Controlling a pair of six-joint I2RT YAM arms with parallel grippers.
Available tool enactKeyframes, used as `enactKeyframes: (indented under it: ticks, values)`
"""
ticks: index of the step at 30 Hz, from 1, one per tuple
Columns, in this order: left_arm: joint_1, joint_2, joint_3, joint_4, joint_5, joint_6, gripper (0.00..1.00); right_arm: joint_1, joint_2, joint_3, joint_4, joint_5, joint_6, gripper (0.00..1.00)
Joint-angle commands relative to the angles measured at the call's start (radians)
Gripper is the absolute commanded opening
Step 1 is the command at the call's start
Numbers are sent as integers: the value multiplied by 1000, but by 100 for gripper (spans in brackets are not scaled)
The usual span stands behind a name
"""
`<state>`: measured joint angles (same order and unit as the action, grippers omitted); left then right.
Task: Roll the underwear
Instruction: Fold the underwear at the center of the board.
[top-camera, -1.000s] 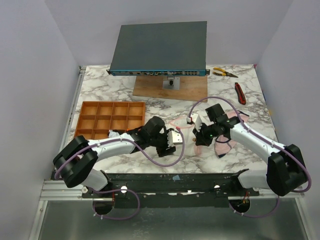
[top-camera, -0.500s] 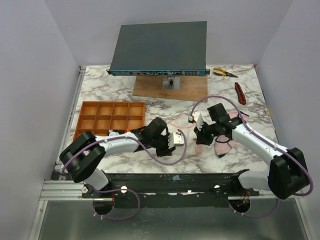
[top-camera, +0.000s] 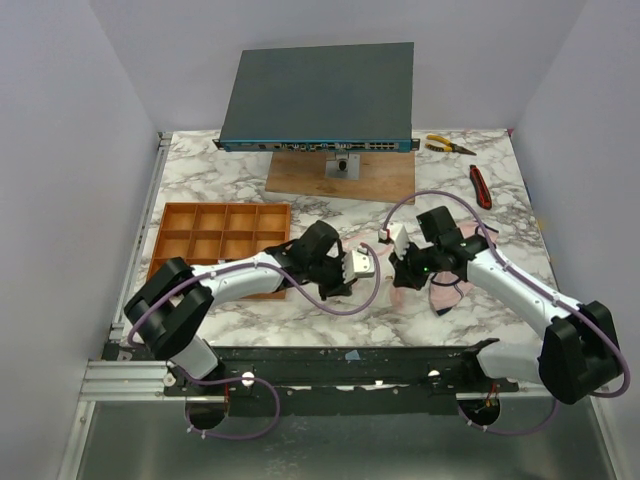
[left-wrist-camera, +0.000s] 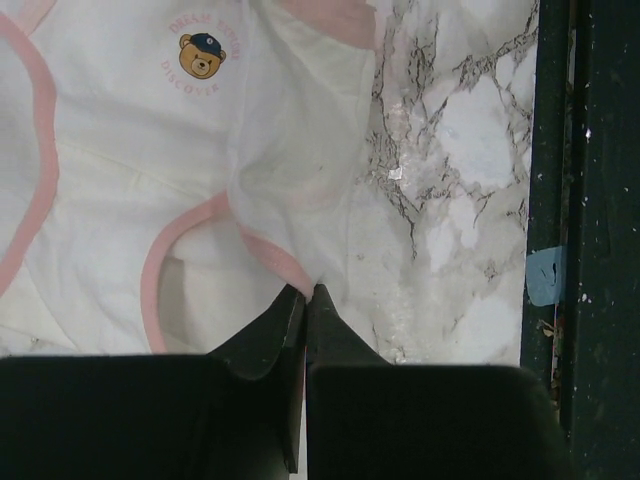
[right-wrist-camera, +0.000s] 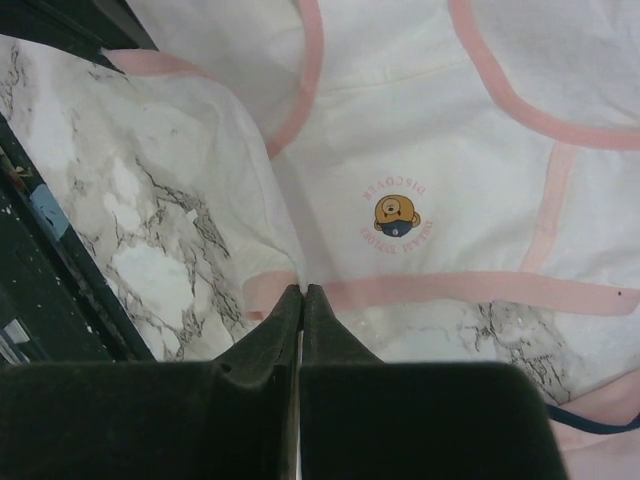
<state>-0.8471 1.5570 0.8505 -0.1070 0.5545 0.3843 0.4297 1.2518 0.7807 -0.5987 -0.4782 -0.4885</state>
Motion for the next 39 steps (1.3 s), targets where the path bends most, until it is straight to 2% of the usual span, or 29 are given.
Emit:
enactKeyframes:
  ticks: [1, 6, 19, 29, 39]
  values:
    - [23, 20, 54, -42, 39, 10, 0, -10, -41, 15, 21, 57, 45, 1]
    - [68, 41, 139, -89, 50, 6, 0, -17, -61, 14, 43, 119, 75, 1]
    - [117, 253, 541, -345, 1, 82, 0, -67, -24, 41, 110, 246, 142, 1]
    - [124, 374, 710, -377, -86, 121, 0, -124, 29, 52, 189, 315, 158, 1]
    - [129, 476, 815, -377, -150, 174, 0, -195, 139, 72, 227, 295, 131, 1]
